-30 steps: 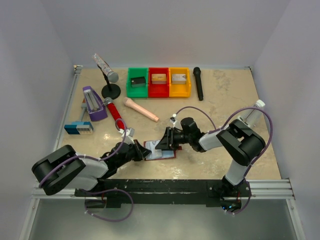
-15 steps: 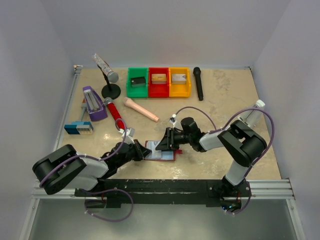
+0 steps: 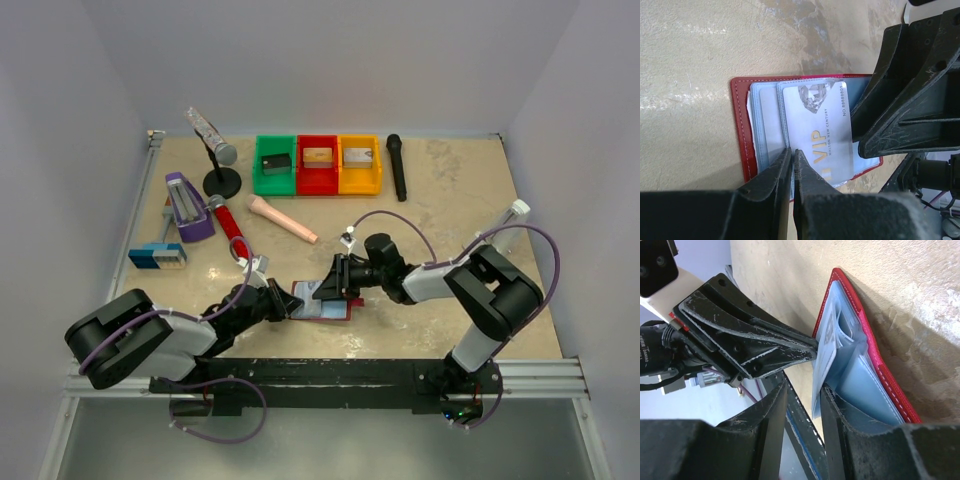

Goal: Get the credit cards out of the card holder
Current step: Remove the credit card from the card holder.

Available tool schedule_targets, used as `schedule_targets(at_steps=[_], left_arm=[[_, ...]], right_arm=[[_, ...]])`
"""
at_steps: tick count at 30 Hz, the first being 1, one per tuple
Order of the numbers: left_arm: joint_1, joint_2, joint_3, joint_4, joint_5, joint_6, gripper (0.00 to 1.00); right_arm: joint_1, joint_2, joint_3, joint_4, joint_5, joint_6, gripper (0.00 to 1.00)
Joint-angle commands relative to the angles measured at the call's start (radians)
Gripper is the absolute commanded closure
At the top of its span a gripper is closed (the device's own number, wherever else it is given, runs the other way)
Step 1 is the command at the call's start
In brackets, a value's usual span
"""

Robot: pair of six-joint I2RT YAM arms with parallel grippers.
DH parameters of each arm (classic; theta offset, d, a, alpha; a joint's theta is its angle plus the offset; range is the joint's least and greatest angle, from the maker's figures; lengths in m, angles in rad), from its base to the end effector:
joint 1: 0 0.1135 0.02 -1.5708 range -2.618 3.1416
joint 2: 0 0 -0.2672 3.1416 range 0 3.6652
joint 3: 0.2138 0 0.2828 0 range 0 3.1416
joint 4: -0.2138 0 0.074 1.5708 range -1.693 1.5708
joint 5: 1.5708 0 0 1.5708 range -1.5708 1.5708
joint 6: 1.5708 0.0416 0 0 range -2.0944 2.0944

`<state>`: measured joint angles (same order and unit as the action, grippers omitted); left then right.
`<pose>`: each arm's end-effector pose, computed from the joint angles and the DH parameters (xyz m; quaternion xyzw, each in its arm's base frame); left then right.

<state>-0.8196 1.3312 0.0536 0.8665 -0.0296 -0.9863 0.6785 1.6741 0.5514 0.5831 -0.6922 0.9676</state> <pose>0.1373 -0.1452 0.0797 -0.0777 0.8329 -0.4225 0.3490 0.2265 0.2167 0.1017 -0.0476 0.8340 0.5408 0.0990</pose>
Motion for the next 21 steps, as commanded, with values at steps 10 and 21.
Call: schedule_targets(at_steps=[10,21], left_arm=[[-0.009,0.025,-0.113,0.038,0.023,0.001,0.84],[-0.009,0.157,-0.123,0.219,0.076,-0.035,0.84]], right_arm=[[-0.005,-0.024,0.021,0.057,-0.046,0.02,0.59],[0.0,0.024,0.058,0.043,-0.047,0.029,0.58]])
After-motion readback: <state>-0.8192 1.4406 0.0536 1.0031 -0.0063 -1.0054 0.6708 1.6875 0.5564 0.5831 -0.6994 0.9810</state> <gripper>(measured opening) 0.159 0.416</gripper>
